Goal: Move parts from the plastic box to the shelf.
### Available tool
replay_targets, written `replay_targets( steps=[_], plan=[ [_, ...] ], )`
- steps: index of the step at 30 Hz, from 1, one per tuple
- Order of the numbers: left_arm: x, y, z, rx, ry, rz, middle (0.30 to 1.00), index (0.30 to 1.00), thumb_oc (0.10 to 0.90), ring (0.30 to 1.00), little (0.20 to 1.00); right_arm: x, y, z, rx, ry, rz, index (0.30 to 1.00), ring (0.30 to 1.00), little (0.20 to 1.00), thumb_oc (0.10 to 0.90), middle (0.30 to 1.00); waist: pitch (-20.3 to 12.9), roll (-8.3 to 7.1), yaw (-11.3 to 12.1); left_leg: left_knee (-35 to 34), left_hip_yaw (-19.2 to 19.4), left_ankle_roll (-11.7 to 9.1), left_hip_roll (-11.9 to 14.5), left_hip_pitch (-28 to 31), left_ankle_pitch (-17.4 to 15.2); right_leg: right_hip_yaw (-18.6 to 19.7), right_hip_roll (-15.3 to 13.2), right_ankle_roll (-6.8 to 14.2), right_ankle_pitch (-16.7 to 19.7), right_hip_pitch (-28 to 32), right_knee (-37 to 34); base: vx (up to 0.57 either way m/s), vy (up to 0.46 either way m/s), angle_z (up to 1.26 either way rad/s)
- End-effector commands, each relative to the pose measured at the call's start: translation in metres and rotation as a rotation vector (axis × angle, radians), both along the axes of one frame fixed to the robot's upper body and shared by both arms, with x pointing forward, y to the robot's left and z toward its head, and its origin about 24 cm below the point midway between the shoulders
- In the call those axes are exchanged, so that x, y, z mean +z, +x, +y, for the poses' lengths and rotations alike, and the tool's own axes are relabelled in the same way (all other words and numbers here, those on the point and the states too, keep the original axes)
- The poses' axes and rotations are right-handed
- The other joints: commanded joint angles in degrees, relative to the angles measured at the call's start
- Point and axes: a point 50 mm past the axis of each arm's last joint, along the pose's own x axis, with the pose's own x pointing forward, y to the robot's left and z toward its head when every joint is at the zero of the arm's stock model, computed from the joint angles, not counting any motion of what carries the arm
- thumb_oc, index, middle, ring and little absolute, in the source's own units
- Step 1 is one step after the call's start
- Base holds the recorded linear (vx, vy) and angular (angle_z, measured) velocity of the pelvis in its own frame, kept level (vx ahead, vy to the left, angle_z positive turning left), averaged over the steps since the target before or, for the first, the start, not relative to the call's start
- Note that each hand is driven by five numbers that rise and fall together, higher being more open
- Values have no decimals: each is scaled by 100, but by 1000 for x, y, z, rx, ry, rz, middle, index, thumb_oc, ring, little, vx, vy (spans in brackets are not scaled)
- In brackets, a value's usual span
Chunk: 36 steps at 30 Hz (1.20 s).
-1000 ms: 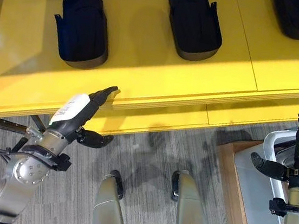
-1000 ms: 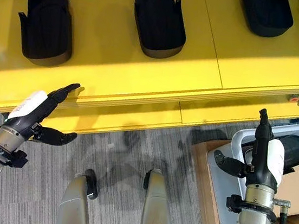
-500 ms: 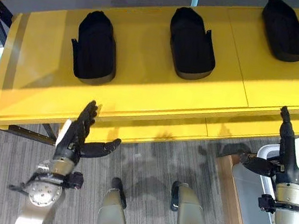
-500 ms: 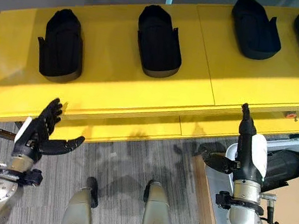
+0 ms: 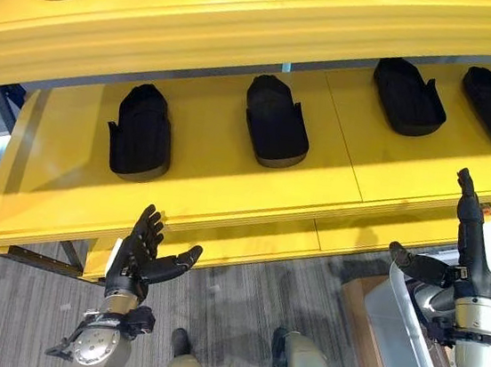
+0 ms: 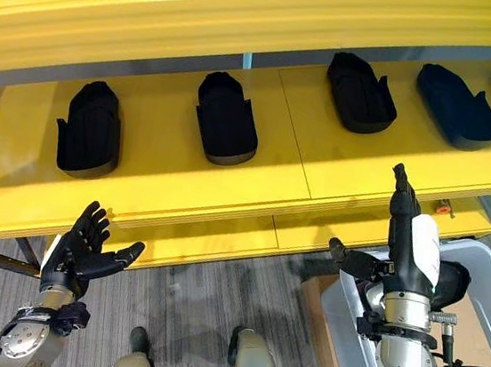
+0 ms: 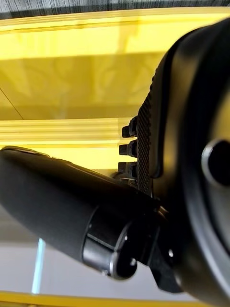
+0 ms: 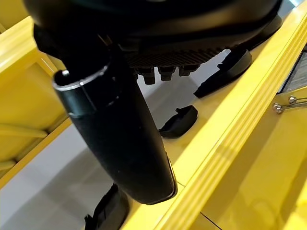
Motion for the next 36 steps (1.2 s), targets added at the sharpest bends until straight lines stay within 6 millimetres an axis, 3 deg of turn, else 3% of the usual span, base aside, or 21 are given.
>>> replay_targets(
  steps=[1, 2, 4, 5, 6, 10, 19, 36],
  plan=[
    [33, 3, 11, -3, 72, -194, 1000, 1000, 900, 1000, 1000, 38, -1, 0, 25, -55, -232, 1000, 1000, 1000, 900, 1000, -322, -354, 6, 377, -381, -4, -619, -350, -33, 161, -67, 370, 440, 956, -2003, -13, -174, 62],
    [34, 3, 10, -4, 58, -202, 1000, 1000, 900, 1000, 1000, 37, 1, 2, 42, -47, -224, 1000, 1000, 1000, 900, 1000, -360, -418, 56, 503, -642, 124, -1204, -326, -610, 253, -61, 383, 542, 1053, -2281, 30, -87, 23],
    [34, 5, 5, -21, 46, -212, 1000, 1000, 900, 1000, 1000, 37, 2, 0, 49, -46, -212, 1000, 1000, 1000, 900, 1000, -485, -476, 14, 618, -501, 367, -1781, -215, -1260, 223, -57, 477, 776, 1270, -2747, 41, -64, -5],
    [34, 5, 5, -21, 46, -213, 1000, 1000, 900, 1000, 1000, 37, 2, 0, 49, -46, -212, 1000, 1000, 1000, 900, 1000, -487, -474, 14, 630, -496, 379, -1784, -235, -1252, 223, -59, 483, 808, 1269, -2777, 43, -30, 7],
    [35, 5, 3, -48, 49, -210, 1000, 1000, 900, 1000, 1000, 36, 0, -3, 30, -29, -213, 1000, 1000, 1000, 900, 1000, -608, -442, -75, 601, -189, 514, -1923, -121, -1406, 177, -23, 537, 945, 1283, -2948, 39, 15, 18],
    [36, 3, 1, -55, 67, -212, 1000, 1000, 900, 1000, 1000, 34, 0, 0, 32, -16, -218, 1000, 1000, 1000, 900, 1000, -770, -366, -14, 80, -341, 611, -2176, 31, -1353, 230, 102, 608, 1071, 1286, -3188, 98, 43, -3],
    [32, -1, 1, -14, 59, -196, 1000, 1000, 900, 1000, 1000, 24, 1, -1, 9, 12, -175, 1000, 1000, 1000, 900, 1000, -916, -456, -21, -819, -34, 593, -2093, 428, -1018, 242, 106, 721, 1125, 1379, -3292, 106, 61, -19],
    [33, -4, 5, 18, 135, -189, 1000, 1000, 900, 1000, 1000, 42, 13, -2, 42, -101, -212, 1000, 1000, 1000, 900, 1000, -970, -559, 93, -845, 91, 602, -2071, 503, -1150, 229, 31, 853, 1273, 1473, -3529, 31, 25, -4]
  ],
)
